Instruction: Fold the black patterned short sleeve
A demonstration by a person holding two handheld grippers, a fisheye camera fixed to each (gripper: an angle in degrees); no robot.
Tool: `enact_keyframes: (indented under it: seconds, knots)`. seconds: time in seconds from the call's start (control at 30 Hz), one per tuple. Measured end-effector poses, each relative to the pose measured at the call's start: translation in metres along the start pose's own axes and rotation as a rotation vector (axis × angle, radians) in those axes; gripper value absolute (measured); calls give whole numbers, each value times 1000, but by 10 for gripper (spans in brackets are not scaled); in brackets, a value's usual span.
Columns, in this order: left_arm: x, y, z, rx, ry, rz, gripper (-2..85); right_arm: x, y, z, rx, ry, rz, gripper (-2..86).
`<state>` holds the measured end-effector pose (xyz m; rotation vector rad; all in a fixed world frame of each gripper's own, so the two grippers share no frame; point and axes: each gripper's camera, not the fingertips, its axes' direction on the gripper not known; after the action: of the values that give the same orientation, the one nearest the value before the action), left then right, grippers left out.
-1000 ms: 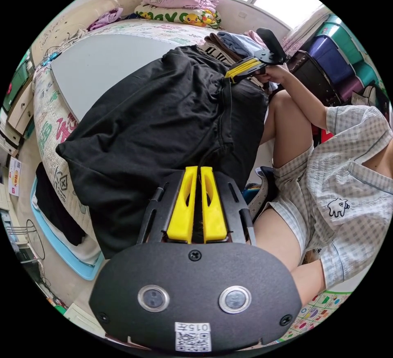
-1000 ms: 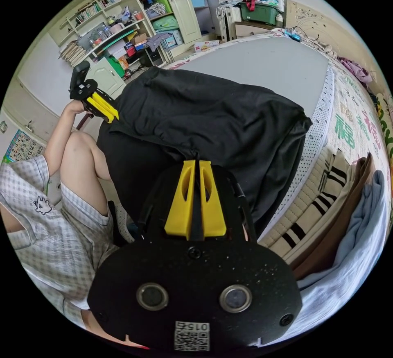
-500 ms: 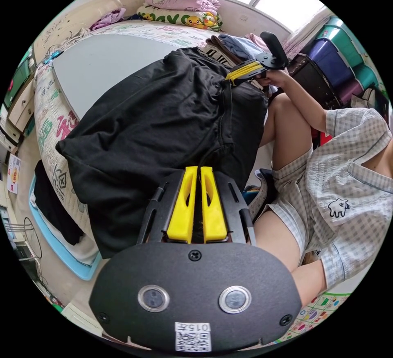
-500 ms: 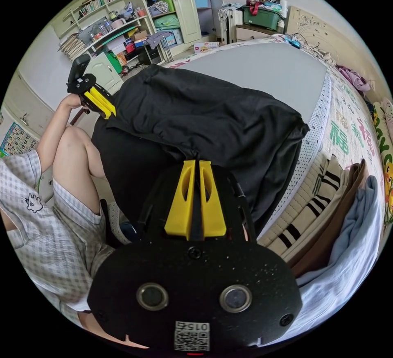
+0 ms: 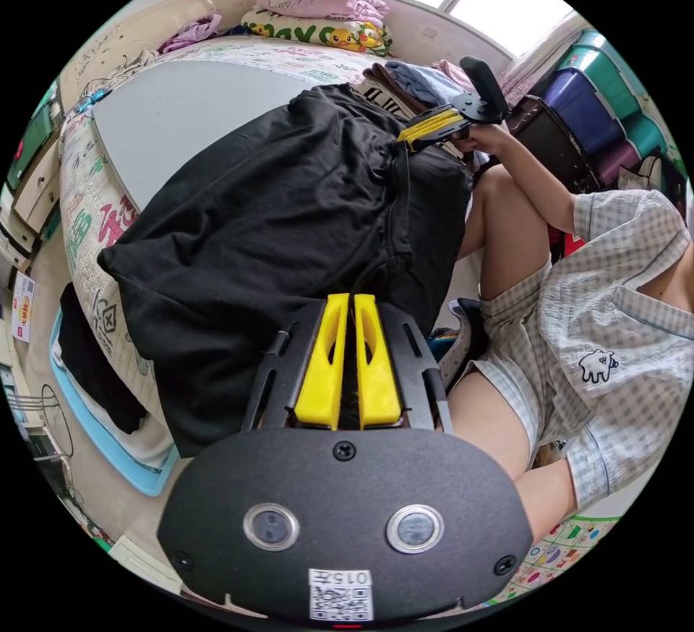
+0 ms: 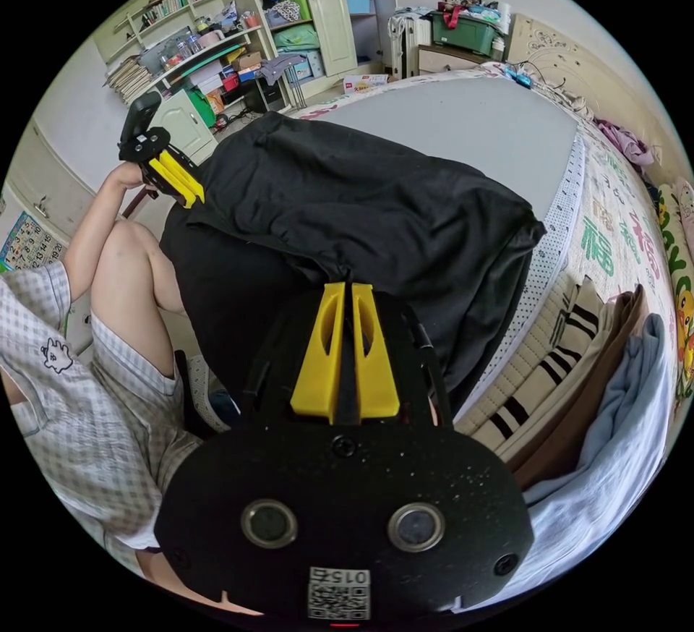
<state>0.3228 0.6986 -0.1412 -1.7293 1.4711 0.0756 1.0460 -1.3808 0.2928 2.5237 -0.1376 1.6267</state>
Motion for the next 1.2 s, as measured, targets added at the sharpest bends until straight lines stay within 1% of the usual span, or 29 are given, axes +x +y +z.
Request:
enact_keyframes:
  seconds: [1.1, 1.2]
  knots:
    - [29, 16, -8, 10, -5, -1, 7, -68, -13, 18, 5, 24, -7, 3]
    - [34, 19, -9, 12, -6, 0, 4, -75, -15, 20, -1, 44, -37, 0]
